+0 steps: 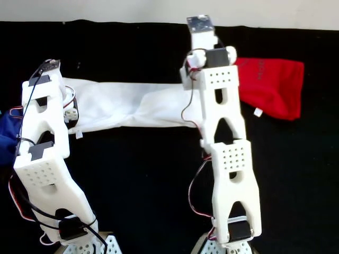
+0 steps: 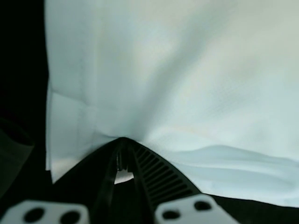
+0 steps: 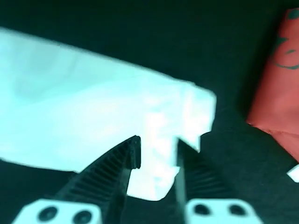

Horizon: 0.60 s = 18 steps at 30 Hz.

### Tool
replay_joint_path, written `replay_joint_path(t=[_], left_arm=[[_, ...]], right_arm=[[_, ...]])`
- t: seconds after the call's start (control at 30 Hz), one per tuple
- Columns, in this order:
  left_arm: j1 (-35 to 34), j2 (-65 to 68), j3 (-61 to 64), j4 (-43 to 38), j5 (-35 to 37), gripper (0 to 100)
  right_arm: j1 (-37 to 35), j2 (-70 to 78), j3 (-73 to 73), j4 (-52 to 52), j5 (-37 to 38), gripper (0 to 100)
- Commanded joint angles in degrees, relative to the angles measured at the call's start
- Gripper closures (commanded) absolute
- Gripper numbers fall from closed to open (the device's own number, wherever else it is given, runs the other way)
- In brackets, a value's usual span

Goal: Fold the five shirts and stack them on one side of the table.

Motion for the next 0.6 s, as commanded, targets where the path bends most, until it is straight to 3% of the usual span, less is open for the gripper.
replay_joint_path(t=[0.0, 0.17, 0.3, 0.4, 0.57], left_arm=[[0.6, -0.1, 0.0, -2.0, 0.5, 99], [0.6, -0.1, 0.0, -2.0, 0.5, 99], [0.6, -0.1, 0.0, -2.0, 0.5, 99], [0.6, -0.1, 0.0, -2.0, 0.5, 99], [0.6, -0.1, 0.0, -2.0, 0.5, 99]], right_arm=[[-4.4, -2.8, 4.9, 0.9, 0.9, 98.4], [-6.9, -8.9, 18.4, 0.7, 1.0, 99.3], [-3.6, -8.3, 24.2, -2.0, 3.8, 99.3], [0.9, -4.2, 25.1, -8.0, 8.8, 99.3], [5.2, -1.2, 18.5, -10.6, 9.2, 99.3]])
